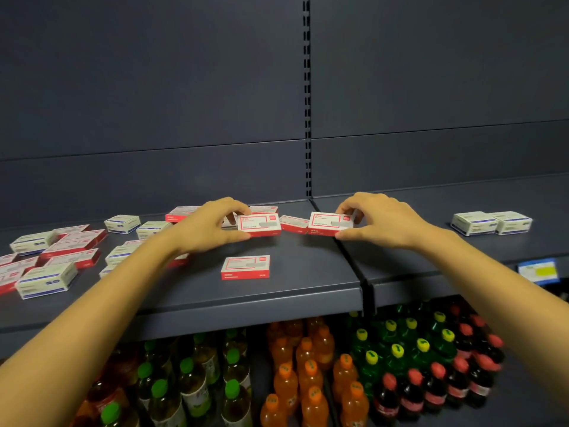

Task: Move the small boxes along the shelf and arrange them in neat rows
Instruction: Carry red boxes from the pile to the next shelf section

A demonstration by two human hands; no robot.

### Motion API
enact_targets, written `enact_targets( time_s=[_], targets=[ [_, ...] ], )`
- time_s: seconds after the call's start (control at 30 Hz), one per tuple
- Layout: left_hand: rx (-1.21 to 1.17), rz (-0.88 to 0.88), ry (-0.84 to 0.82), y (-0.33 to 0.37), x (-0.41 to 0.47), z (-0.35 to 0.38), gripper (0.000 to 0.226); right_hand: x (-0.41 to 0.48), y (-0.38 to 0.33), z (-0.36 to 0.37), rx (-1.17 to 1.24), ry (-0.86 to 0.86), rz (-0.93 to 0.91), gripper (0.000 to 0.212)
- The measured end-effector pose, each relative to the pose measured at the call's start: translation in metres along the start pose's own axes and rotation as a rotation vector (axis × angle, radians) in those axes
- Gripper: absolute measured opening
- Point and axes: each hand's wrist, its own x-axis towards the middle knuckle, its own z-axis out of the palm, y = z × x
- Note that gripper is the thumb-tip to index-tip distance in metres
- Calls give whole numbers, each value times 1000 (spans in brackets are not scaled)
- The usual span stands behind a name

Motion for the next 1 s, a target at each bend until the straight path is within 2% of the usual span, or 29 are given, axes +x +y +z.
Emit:
enact_targets(
  time_s=[0.1, 0.3, 0.73, 1.0],
  targets=[
    [-30, 56, 50, 26, 11, 6, 36, -11, 19, -11, 4, 14, -4, 40],
    [-62, 104, 51, 92, 35, 28, 37, -41, 75, -41, 2, 30, 22, 38],
    [-127, 151, 57, 249, 105, 118, 38, -114, 238, -105, -10, -41, 46, 42],
    [-146, 176, 36, 336, 155, 171, 38, -153, 332, -138, -15, -25, 83, 38]
  ],
)
